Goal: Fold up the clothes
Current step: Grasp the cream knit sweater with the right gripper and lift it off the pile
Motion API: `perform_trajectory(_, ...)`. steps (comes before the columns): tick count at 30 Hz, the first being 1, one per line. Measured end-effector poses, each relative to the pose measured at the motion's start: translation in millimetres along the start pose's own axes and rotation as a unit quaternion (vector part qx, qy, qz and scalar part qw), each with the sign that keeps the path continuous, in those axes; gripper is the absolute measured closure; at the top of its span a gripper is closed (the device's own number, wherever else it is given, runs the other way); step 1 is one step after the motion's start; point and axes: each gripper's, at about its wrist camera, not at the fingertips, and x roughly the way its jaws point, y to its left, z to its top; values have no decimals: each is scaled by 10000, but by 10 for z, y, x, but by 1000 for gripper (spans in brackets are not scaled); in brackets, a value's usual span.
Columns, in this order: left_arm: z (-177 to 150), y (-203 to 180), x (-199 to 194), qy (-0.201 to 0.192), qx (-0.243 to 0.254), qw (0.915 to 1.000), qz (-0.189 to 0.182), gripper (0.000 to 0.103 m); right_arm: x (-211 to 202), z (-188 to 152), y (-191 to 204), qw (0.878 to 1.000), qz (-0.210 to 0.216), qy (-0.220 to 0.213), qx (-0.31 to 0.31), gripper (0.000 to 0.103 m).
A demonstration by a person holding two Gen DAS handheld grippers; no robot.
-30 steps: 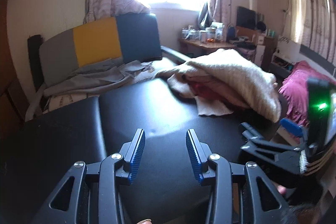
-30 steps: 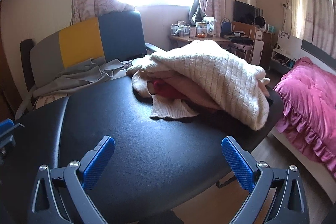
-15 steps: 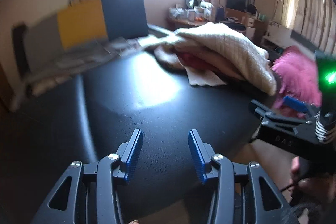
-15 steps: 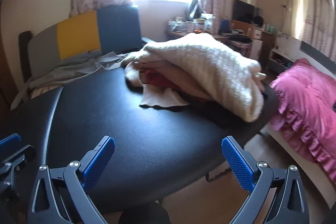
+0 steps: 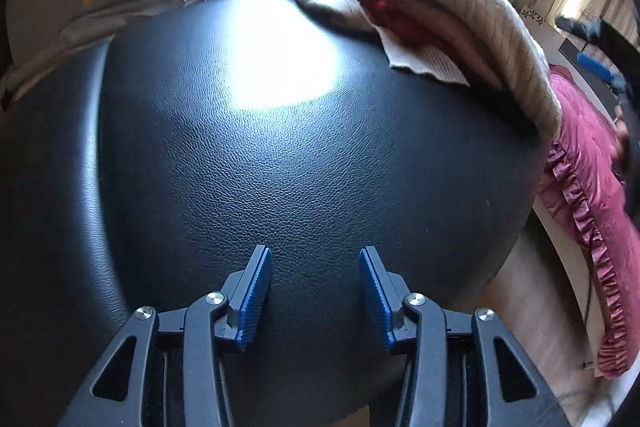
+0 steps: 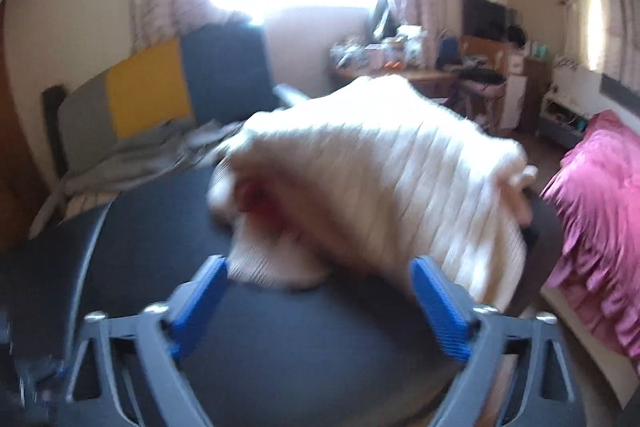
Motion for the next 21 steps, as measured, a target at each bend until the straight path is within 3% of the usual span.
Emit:
perform_trajectory(4,30,60,13,-41,-81,9999,-100,57,486,350,-446,9972,-447,185,563,3)
perform_trajectory(7,64,102,26,-31,-109,9998,-150,56,788,412,-888,9855,-854,354,1426,3)
perform_trajectory(10,76,78,43,-20,-36,9999,-119,52,983,340,-1336,9622,-919,436,2527,2)
perform_trajectory(12,79,46,50,-19,28,10000,-90,48,1071,276,-1515,9495,-789,527,2991,2)
perform_trajectory(13,78,28,54,-23,59,10000,-64,47,1098,257,-1508,9490,-587,583,3042,3)
perform_trajectory(14,76,7,60,-30,93,9999,-34,46,1124,237,-1501,9481,-385,638,3091,8)
perform_trajectory(16,72,-34,73,-43,161,9999,26,42,1176,198,-1487,9449,20,748,3186,33)
perform_trajectory(17,72,-53,80,-47,194,9998,76,42,1196,181,-1465,9437,208,796,3205,59)
perform_trajectory(18,70,-74,88,-56,229,9996,137,41,1179,175,-1362,9473,312,808,3085,75)
perform_trajectory(21,66,-109,108,-70,299,9992,248,41,1098,150,-997,9615,580,820,2559,86)
